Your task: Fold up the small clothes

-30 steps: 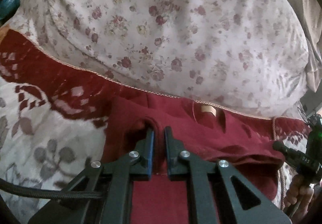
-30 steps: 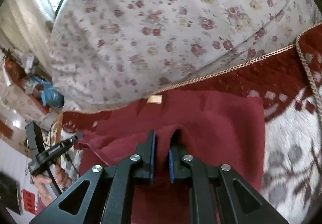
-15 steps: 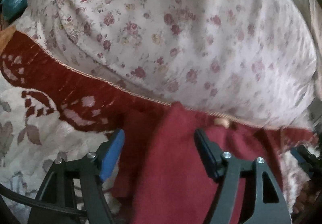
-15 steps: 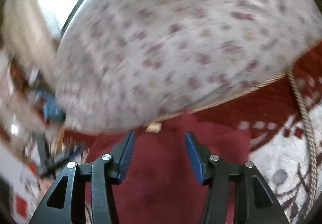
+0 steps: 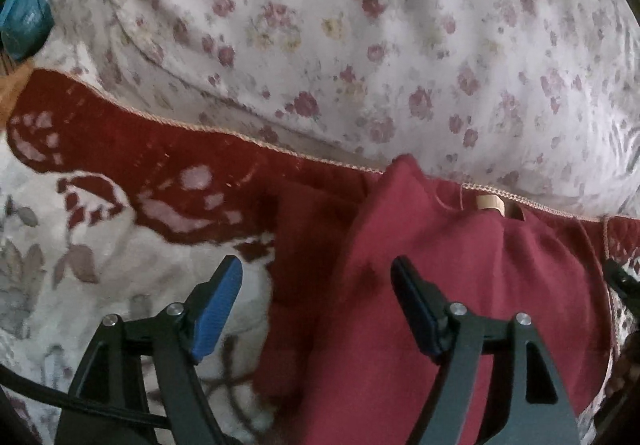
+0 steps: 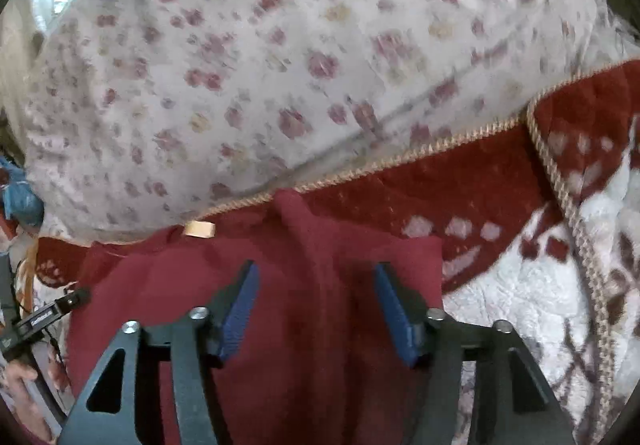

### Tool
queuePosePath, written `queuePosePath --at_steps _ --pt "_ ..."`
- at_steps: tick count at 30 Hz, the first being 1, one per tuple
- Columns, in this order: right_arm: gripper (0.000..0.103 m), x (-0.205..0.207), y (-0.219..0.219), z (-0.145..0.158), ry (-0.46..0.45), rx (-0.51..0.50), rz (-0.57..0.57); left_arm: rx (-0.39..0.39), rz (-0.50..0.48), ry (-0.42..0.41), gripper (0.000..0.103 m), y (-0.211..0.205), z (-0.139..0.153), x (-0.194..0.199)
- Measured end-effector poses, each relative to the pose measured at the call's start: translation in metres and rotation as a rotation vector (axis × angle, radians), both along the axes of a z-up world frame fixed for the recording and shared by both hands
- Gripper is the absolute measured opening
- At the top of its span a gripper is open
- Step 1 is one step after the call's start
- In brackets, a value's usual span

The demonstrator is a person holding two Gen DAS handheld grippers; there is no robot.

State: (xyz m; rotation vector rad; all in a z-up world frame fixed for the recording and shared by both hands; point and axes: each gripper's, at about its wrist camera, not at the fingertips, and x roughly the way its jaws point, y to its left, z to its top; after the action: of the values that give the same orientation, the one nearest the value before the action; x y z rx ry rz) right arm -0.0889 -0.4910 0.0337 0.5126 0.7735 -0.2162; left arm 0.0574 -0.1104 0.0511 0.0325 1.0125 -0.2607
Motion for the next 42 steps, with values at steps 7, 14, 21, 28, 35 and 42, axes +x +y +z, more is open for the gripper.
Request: queuePosePath --at_steps 7,14,21,28,35,42 --pt "0.066 -0.008 0.044 0.031 -0.016 -0.049 0.157 0.104 -0.024 -0.036 0.076 0.013 0.02 -0.043" --pt "0.057 0.003 0.059 -0.01 0.181 -0.117 0.15 0.091 -0.003 0.01 0.081 0.039 0.023 -0.089" --pt "0.053 0.026 0.149 0.041 0.05 -0.146 0.369 0.019 0.035 0.114 0.081 0.058 -0.01 -0.08" --pt "0.034 0.121 0.24 0.017 0.104 -0.171 0.511 -0.019 0.043 0.146 0.087 0.062 -0.019 -0.071" --pt "0.034 0.203 0.276 -0.025 0.191 -0.224 0.479 -0.017 0.043 0.159 0.087 0.057 -0.022 -0.055" --pt "0.034 0.192 0.26 -0.01 0.166 -0.172 0.473 -0.013 0.046 0.152 0.088 0.057 -0.023 -0.056"
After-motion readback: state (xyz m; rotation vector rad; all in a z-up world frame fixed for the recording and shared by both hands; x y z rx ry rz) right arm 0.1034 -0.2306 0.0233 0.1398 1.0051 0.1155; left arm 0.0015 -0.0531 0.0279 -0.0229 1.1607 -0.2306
